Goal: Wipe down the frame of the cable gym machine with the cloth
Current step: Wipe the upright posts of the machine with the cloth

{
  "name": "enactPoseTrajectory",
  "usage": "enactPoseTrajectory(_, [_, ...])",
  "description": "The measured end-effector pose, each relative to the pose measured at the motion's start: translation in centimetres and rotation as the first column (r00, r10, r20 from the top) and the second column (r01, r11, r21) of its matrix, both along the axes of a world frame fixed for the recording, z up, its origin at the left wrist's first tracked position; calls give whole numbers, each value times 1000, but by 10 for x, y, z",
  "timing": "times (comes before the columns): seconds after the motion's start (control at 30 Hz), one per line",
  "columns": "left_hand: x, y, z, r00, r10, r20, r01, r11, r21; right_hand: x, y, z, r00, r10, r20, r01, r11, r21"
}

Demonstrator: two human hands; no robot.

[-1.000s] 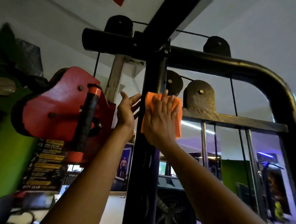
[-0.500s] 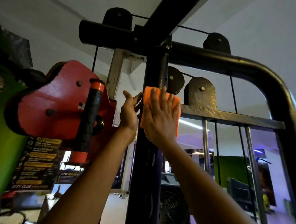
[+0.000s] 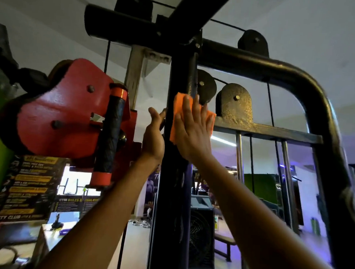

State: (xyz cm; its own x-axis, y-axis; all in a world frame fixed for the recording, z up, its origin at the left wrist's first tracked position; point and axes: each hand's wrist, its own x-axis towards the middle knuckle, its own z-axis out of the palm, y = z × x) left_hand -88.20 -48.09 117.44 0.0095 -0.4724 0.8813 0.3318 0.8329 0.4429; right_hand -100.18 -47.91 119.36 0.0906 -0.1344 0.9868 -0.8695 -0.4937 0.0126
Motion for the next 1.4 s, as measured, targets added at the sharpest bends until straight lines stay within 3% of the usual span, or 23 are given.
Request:
enactPoseTrajectory(0.13, [0,2,-1,1000,-21,4,21,1000,0,5,-2,16,999,-22,27,23,999,-25])
enactPoseTrajectory(0.27, [5,-1,-7,999,27,21,-27,1000,-3,4,1,-73,992,130,2,-130,991,-16])
enactPoseTrajectory(0.33, [5,-2,-11,998,43,55,-42,999,-11,1,1,-102,992,123,8,-123,992,7])
enactPoseTrajectory(0.57, [7,4,-21,992,84,98,-84,996,-7,4,-4,-24,993,103,54,-104,994,20])
enactPoseTrajectory(0.83, [14,14,-34,987,91,133,-93,996,8,0,5,-138,968,241,71,-246,965,87])
enactPoseTrajectory(1.07, [17,21,-43,982,114,150,-117,993,14,6,-4,-58,976,189,107,-194,980,37])
enactPoseTrajectory(1.3, [24,24,-54,970,134,204,-138,990,2,10,4,-163,978,182,105,-188,981,48])
enactPoseTrajectory(1.4, [28,24,-55,970,127,206,-132,991,6,10,4,-141,975,174,137,-187,979,85])
